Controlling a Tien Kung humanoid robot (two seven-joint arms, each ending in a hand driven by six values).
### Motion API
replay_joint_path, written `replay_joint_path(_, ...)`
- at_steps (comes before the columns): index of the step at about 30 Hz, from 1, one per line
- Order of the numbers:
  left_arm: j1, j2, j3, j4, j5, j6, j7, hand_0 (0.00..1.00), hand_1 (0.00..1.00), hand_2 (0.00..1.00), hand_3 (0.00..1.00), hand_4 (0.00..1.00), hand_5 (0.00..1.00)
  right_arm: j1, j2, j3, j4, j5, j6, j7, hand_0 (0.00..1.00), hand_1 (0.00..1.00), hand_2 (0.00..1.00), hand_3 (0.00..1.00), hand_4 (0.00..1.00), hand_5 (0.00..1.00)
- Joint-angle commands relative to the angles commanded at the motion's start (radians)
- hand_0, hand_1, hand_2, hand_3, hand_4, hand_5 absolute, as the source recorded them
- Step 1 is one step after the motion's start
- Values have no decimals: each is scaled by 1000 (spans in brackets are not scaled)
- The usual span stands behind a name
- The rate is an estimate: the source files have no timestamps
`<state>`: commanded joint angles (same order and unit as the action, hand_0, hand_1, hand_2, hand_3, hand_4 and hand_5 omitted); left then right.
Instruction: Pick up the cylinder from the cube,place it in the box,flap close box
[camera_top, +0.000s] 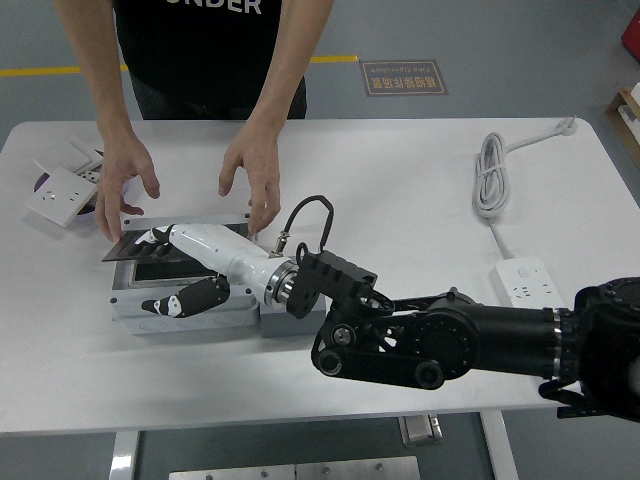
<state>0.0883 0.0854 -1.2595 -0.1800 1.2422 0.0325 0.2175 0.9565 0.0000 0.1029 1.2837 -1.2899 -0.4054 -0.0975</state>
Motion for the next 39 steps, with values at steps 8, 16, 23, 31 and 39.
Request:
replay_joint_path(8, 3, 0, 3, 0, -3, 1, 0, 923, 852, 854, 951, 2, 2, 12, 0, 7, 32, -21, -8, -13, 811, 731, 755, 743, 741, 273)
replay_joint_path(16, 7, -3, 0, 0, 3, 1, 1, 923, 852, 854, 951, 2, 2, -7, 0, 83, 32, -50, 10, -24, 805, 727, 754, 736, 721, 264)
replay_joint_path(23, 15, -14, 6, 0, -5, 3, 1, 923, 852, 854, 951, 2, 2, -103, -49, 229, 61, -96, 39, -20, 805, 726, 756, 739, 724, 268)
replay_joint_path(31, 19, -27, 14, 0, -23, 6, -4, 923, 852, 854, 951, 2, 2, -214, -89, 397, 110, -136, 52, -11, 806, 726, 756, 738, 705, 258)
replay_joint_path(39, 16, -30, 20, 0, -34, 7, -7, 923, 852, 854, 951, 2, 2, -273, -111, 478, 132, -149, 54, -3, 809, 728, 758, 736, 700, 261)
